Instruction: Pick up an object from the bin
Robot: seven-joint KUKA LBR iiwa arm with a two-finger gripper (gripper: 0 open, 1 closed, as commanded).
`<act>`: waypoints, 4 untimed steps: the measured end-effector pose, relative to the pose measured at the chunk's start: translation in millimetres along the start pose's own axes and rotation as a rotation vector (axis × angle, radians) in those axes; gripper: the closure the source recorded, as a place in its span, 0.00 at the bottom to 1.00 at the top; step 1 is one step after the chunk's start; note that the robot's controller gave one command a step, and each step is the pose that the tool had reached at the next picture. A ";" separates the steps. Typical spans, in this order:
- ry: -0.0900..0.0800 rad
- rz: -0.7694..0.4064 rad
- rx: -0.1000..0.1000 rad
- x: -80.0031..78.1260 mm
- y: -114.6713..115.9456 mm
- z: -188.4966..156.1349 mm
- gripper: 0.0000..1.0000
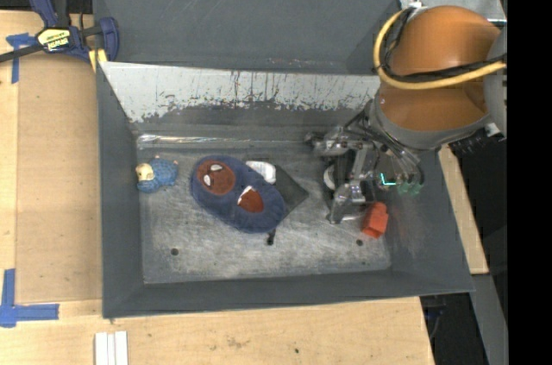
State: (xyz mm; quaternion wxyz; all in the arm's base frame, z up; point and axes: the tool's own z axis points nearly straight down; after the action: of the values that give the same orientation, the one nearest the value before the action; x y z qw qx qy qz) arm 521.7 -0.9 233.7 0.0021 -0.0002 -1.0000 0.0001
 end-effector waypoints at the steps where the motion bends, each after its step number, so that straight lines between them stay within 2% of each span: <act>1: -0.022 -0.400 0.005 -38.2 18.0 144.8 0.00; 2: -0.012 -0.488 0.002 -39.2 22.6 132.4 0.00; 3: -0.011 -0.458 0.001 -55.8 20.5 123.7 0.00; 4: -0.016 -0.183 0.000 -56.8 9.7 159.3 0.00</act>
Offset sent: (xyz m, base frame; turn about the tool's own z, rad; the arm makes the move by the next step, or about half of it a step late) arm 0.0349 0.0205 -0.1637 -0.4062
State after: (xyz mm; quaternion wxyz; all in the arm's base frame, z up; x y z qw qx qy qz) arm 577.9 8.7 74.1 -0.0056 0.0912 -0.9958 -0.0002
